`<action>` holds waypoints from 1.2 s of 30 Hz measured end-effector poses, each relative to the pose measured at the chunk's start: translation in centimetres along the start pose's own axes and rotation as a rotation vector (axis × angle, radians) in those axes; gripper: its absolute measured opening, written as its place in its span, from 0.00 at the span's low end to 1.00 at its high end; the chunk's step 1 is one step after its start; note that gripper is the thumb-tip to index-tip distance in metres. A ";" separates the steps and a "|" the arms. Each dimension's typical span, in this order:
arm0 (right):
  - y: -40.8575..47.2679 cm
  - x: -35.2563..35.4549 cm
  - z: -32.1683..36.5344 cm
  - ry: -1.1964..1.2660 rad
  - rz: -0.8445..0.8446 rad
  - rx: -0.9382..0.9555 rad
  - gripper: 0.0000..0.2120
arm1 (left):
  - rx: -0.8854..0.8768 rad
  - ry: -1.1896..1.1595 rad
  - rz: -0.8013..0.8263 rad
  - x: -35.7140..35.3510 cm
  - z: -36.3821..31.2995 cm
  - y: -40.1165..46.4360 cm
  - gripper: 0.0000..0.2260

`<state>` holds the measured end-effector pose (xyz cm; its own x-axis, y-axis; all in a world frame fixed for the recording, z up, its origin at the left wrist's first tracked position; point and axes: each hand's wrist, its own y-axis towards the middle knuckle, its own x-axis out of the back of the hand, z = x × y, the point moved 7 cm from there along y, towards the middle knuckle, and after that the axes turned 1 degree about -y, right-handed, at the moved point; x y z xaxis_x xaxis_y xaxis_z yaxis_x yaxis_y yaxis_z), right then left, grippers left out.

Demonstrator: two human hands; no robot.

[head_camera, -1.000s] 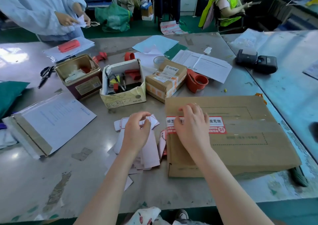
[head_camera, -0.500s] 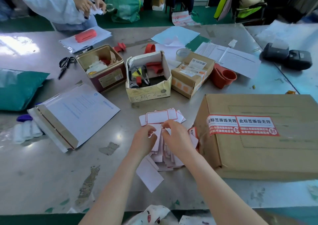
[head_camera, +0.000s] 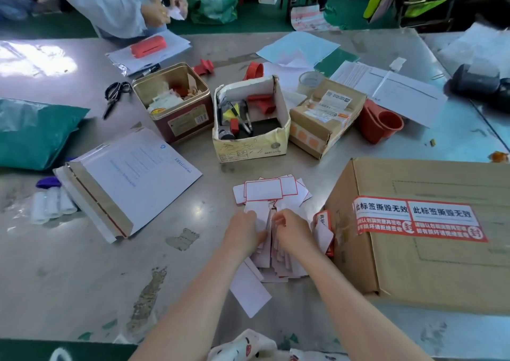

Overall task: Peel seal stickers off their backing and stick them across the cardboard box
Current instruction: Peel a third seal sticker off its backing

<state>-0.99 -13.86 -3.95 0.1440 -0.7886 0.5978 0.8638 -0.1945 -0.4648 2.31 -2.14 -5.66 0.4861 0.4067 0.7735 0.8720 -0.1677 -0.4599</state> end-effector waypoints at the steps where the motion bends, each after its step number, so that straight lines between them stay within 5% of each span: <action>1: 0.2 0.0 -0.2 -0.015 0.001 -0.003 0.14 | 0.003 0.041 -0.001 -0.1 -0.2 0.1 0.20; 13: 1.2 0.4 -0.4 -0.021 0.018 0.025 0.13 | -0.034 0.295 0.071 0.7 -2.2 0.4 0.09; 21: 1.3 0.2 0.0 0.013 0.021 0.056 0.15 | -0.040 0.361 -0.042 1.8 -2.5 -0.3 0.09; 36: 1.1 1.0 0.7 -0.030 -0.023 0.087 0.14 | -0.032 -0.139 -0.072 2.5 -1.3 0.2 0.02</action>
<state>0.41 -14.50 -3.40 0.1373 -0.7665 0.6274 0.9055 -0.1597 -0.3932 3.75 -2.32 -3.24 0.4120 0.5385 0.7350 0.9066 -0.1617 -0.3898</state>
